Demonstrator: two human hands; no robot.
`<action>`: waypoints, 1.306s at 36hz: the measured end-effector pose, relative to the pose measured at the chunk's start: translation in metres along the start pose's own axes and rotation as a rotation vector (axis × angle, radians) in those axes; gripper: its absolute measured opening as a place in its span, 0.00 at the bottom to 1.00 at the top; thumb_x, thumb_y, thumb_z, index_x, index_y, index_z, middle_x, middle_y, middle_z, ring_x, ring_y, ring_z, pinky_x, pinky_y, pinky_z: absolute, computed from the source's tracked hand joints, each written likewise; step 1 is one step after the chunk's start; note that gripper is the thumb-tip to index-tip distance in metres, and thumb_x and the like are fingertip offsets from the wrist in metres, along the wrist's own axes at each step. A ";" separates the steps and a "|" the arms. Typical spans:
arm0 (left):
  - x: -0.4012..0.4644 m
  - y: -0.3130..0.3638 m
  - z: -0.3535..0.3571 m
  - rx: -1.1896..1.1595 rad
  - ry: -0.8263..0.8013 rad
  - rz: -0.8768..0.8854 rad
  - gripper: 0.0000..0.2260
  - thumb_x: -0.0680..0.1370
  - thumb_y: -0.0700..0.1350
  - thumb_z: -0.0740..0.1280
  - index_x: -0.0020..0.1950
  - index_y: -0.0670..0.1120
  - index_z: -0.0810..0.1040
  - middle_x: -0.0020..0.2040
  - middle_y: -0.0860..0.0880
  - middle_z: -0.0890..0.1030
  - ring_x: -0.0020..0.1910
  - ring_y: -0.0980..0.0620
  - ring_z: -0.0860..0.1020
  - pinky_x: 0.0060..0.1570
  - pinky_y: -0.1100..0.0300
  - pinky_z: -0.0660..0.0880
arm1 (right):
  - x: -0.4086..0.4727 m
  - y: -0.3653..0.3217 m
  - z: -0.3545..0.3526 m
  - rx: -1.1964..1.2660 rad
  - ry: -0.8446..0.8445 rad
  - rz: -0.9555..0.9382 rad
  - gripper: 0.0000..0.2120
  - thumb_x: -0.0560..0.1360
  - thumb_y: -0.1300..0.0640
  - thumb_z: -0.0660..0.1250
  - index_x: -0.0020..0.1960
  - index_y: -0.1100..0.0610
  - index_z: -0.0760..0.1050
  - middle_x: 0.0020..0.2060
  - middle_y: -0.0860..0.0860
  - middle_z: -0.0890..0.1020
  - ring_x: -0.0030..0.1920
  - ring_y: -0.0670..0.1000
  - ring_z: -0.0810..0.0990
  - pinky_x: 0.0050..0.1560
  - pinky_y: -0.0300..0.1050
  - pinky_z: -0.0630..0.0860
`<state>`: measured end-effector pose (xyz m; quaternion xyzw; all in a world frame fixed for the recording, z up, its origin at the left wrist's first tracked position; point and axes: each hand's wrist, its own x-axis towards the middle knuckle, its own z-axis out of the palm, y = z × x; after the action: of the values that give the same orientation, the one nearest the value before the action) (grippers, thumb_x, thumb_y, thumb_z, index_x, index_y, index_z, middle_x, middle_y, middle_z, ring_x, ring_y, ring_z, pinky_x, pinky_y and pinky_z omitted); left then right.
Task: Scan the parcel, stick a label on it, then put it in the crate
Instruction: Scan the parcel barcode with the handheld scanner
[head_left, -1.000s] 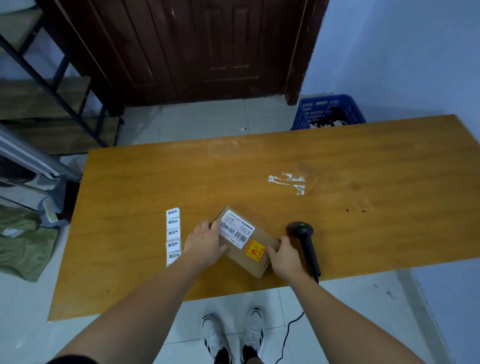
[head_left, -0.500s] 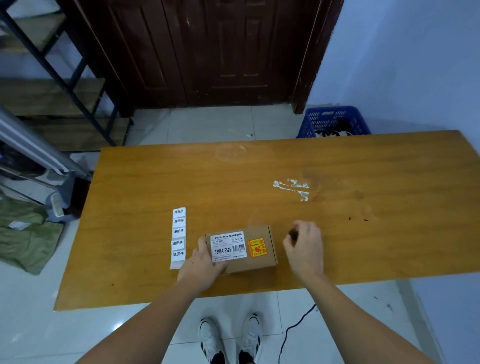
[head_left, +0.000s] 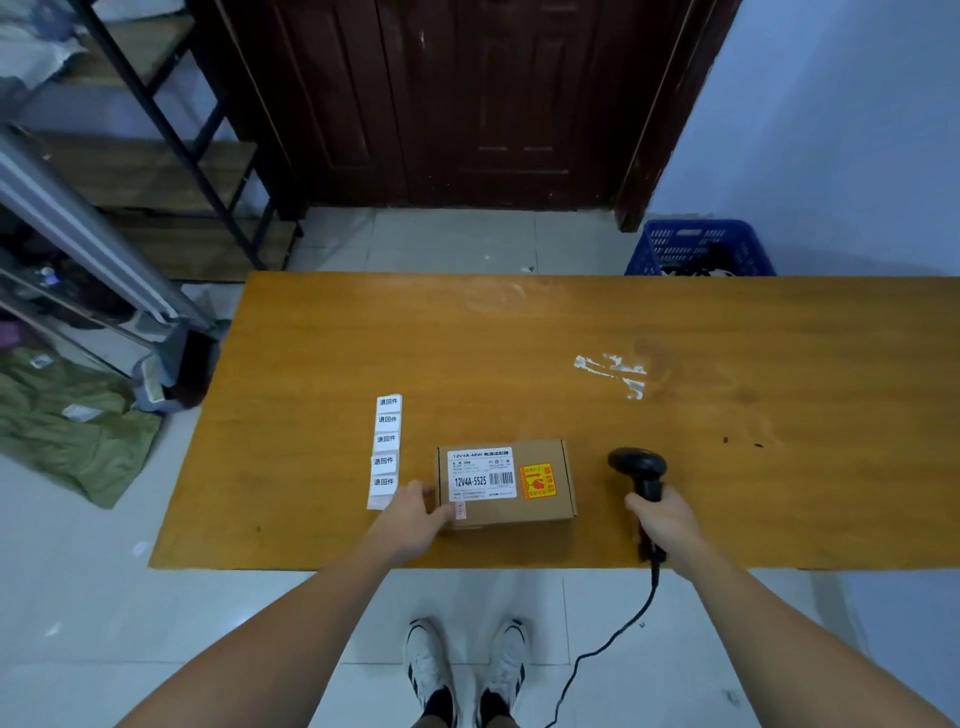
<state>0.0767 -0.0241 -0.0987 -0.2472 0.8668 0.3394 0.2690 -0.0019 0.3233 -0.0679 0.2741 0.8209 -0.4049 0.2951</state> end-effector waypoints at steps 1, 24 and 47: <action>-0.001 0.000 0.000 0.005 -0.003 -0.004 0.31 0.79 0.62 0.68 0.76 0.46 0.68 0.72 0.45 0.76 0.66 0.46 0.77 0.63 0.48 0.78 | -0.007 -0.006 -0.001 0.012 0.025 -0.039 0.06 0.79 0.56 0.68 0.51 0.58 0.74 0.34 0.57 0.78 0.33 0.56 0.79 0.35 0.48 0.73; -0.007 -0.005 -0.014 0.554 0.022 0.142 0.25 0.82 0.63 0.59 0.72 0.49 0.73 0.66 0.47 0.78 0.64 0.45 0.77 0.61 0.47 0.78 | -0.108 -0.064 0.087 -0.122 -0.172 -0.238 0.06 0.78 0.58 0.64 0.44 0.59 0.72 0.28 0.54 0.78 0.22 0.50 0.77 0.25 0.42 0.74; -0.002 -0.004 -0.018 0.537 0.012 0.096 0.24 0.82 0.62 0.60 0.73 0.50 0.73 0.67 0.47 0.79 0.65 0.46 0.77 0.61 0.49 0.78 | -0.101 -0.064 0.085 -0.123 -0.230 -0.257 0.05 0.75 0.58 0.63 0.43 0.60 0.71 0.28 0.55 0.78 0.21 0.53 0.78 0.26 0.45 0.77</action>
<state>0.0755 -0.0391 -0.0876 -0.1274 0.9381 0.1083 0.3034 0.0444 0.1986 -0.0069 0.1001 0.8331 -0.4171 0.3492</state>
